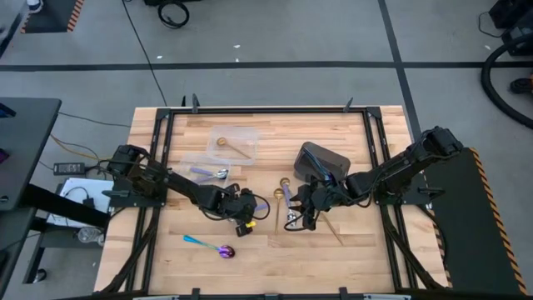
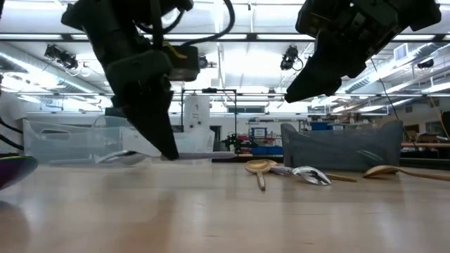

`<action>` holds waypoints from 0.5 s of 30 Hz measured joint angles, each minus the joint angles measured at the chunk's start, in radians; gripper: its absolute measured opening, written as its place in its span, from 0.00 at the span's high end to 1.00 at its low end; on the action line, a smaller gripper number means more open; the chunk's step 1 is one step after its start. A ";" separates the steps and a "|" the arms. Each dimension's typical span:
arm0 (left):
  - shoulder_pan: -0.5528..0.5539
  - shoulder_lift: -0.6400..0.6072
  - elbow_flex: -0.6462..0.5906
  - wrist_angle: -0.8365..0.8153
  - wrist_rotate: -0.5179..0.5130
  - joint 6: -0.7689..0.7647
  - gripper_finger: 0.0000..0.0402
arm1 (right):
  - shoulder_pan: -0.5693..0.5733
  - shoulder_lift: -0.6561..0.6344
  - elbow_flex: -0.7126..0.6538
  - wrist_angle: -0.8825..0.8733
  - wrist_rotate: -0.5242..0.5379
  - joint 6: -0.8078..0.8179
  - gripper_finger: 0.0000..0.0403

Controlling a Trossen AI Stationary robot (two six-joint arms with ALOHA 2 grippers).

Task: Sort silverware by color (type)
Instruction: Put the blue spoon into the bottom transparent bin

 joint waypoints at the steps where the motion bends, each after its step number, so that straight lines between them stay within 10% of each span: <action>1: 0.000 -0.011 0.000 -0.009 0.000 0.001 0.88 | 0.000 0.000 0.000 -0.001 -0.010 -0.001 0.66; 15: -0.006 -0.229 -0.001 -0.132 -0.085 0.006 0.88 | 0.006 -0.067 0.001 0.010 0.094 -0.054 0.66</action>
